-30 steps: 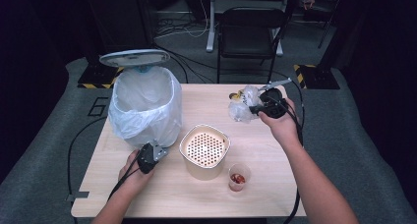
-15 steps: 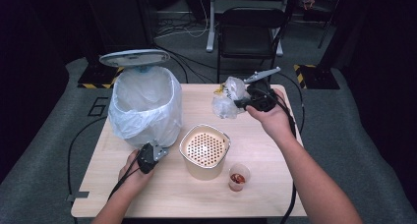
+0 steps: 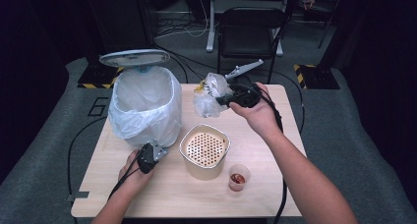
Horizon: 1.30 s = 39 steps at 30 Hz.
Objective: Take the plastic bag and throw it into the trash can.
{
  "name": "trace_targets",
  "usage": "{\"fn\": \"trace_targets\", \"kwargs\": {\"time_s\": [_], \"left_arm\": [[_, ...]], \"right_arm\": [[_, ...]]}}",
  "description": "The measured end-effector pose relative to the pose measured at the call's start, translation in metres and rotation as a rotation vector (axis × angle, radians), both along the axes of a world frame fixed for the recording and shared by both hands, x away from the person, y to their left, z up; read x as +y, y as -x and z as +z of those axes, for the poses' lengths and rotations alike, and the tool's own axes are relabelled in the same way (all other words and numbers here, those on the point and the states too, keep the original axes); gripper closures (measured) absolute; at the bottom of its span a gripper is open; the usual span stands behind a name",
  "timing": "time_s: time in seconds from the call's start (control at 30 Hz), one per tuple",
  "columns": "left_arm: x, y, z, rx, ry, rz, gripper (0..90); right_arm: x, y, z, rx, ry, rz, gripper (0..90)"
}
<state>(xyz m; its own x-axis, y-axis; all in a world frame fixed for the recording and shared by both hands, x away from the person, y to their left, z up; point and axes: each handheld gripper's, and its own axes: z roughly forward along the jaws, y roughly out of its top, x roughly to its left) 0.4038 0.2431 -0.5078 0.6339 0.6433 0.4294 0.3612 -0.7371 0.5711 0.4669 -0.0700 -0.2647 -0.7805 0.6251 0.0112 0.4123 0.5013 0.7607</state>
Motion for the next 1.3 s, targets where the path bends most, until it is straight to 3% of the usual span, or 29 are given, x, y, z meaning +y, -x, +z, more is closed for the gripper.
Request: {"fn": "trace_targets", "kwargs": {"time_s": [0.63,1.3], "left_arm": [[0.001,0.0,0.001,0.017,-0.005,-0.001,90.0],[0.001,0.0,0.002,0.023,0.0,-0.003,90.0]], "right_arm": [[0.078,-0.001,0.016,0.007,-0.01,0.152,83.3],[0.126,-0.01,0.016,0.027,0.003,0.183,83.0]]}}
